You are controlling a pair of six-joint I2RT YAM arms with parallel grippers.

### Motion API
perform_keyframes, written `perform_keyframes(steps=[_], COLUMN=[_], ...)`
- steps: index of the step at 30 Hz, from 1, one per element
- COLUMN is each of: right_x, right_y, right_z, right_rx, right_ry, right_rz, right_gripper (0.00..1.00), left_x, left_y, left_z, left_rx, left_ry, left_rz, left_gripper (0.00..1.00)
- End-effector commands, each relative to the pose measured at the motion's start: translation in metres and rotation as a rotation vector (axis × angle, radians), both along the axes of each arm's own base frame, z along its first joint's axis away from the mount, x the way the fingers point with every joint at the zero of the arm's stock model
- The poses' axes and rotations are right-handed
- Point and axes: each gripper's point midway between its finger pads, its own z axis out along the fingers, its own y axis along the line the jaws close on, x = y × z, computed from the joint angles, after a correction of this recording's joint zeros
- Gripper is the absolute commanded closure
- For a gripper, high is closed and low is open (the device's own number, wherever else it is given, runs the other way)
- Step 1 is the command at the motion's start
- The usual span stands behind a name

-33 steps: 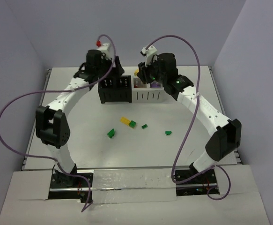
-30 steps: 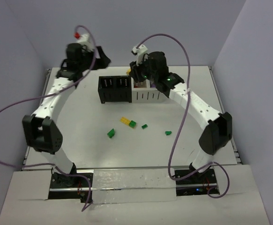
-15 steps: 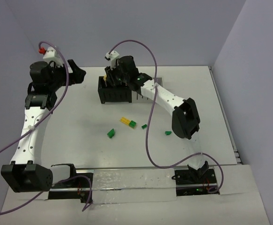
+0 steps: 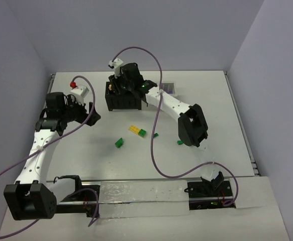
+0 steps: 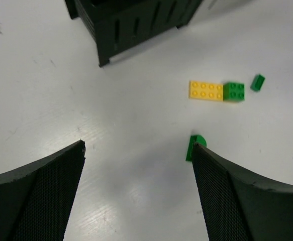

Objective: Sort the legos into containers by color

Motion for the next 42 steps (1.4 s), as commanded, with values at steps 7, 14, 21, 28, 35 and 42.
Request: perform_keyframes(steps=[7, 14, 21, 28, 35, 42], right_x=[-0.009, -0.015, -0.018, -0.034, -0.068, -0.095], right_y=[0.016, -0.013, -0.099, -0.202, -0.270, -0.321], right_z=[0.009, 0.076, 0.161, 0.165, 0.178, 0.143], right_rx=[0.059, 0.155, 0.254, 0.203, 0.135, -0.002], right_ry=[0.031, 0.003, -0.045, -0.069, -0.145, -0.127], right_rz=[0.033, -0.008, -0.122, -0.286, -0.389, -0.473], right_gripper=[0.27, 0.19, 0.14, 0.09, 0.08, 0.07], left_x=[-0.043, -0.054, -0.059, -0.053, -0.050, -0.044], left_y=[-0.023, -0.044, -0.085, -0.114, -0.123, -0.115], left_z=[-0.037, -0.067, -0.100, -0.132, -0.159, -0.166], left_rx=[0.062, 0.170, 0.229, 0.305, 0.358, 0.421], left_ry=[-0.081, -0.053, 0.050, 0.171, 0.313, 0.350], left_rz=[-0.311, -0.421, -0.491, -0.507, -0.499, -0.469], left_gripper=[0.11, 0.16, 0.16, 0.20, 0.47, 0.69])
